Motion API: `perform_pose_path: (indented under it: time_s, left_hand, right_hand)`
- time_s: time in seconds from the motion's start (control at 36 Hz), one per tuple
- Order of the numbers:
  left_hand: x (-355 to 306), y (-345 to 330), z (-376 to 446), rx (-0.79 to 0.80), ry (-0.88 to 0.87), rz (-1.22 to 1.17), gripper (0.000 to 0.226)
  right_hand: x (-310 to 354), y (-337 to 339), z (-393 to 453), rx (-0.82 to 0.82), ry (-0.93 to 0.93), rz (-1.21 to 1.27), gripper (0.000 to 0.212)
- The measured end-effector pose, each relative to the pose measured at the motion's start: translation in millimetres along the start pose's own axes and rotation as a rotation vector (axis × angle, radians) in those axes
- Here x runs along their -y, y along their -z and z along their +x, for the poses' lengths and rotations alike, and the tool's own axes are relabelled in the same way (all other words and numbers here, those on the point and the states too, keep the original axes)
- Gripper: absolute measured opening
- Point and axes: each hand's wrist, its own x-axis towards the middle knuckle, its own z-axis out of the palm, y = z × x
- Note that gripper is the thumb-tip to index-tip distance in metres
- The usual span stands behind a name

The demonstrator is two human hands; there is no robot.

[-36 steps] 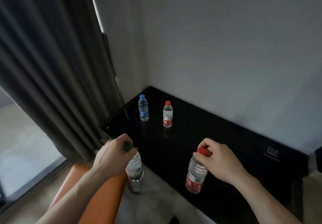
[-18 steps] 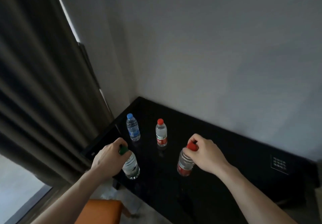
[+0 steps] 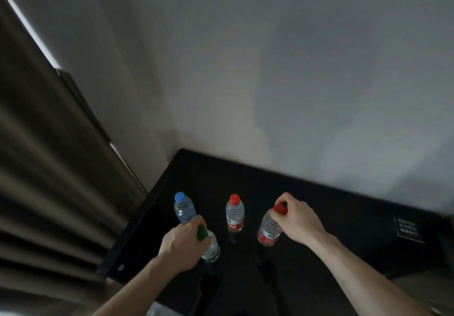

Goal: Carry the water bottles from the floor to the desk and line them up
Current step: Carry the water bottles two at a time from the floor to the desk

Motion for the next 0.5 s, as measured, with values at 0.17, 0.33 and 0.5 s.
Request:
perform_pose_path:
  time_s: [0.17,0.33,0.5]
  left_hand:
    - [-2,1,34,0.055,-0.153,0.036,0.015]
    - [5,-2,54,0.101,-0.226,0.041,0.018]
    - [9,-3,63,0.151,-0.284,0.041,0.016]
  right_hand:
    - [13,-14,46,-0.039,-0.097,0.008,0.018]
    - [23,-18,86,-0.063,-0.154,0.003,0.023]
    - [29,-23,116,-0.071,-0.226,0.025,0.023]
